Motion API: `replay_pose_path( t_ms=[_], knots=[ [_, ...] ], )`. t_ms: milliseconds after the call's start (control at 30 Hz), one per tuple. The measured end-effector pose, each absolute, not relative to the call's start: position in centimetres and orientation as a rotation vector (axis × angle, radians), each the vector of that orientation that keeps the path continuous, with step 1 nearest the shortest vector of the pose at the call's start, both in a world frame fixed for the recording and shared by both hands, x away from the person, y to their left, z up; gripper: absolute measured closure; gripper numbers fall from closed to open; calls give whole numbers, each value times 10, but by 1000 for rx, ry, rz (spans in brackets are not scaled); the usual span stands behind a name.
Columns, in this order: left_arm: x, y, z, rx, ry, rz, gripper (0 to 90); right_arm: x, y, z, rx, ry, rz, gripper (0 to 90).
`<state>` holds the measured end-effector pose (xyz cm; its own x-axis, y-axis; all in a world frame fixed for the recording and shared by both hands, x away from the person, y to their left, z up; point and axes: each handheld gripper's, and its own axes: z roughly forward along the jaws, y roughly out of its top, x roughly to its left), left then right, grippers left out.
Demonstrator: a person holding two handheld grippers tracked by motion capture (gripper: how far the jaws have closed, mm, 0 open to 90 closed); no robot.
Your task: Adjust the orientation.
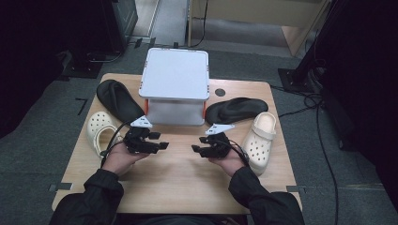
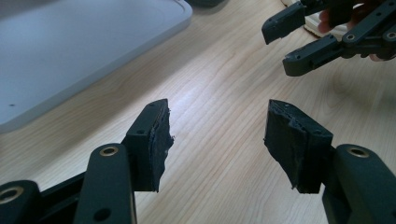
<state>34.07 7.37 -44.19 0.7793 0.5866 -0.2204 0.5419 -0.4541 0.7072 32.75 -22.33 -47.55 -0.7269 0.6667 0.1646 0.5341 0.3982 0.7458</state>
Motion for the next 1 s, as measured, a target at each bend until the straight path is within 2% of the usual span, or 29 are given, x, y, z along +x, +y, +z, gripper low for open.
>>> replay_pose_path(
  t_ms=[367,1000],
  knots=[
    [337,104,-429,2110,904,124,392,330,-220,-476,1069,2513,1236,494],
    [328,184,-409,1991,1077,270,381,337,-208,-478,1024,2573,1215,494]
  ],
)
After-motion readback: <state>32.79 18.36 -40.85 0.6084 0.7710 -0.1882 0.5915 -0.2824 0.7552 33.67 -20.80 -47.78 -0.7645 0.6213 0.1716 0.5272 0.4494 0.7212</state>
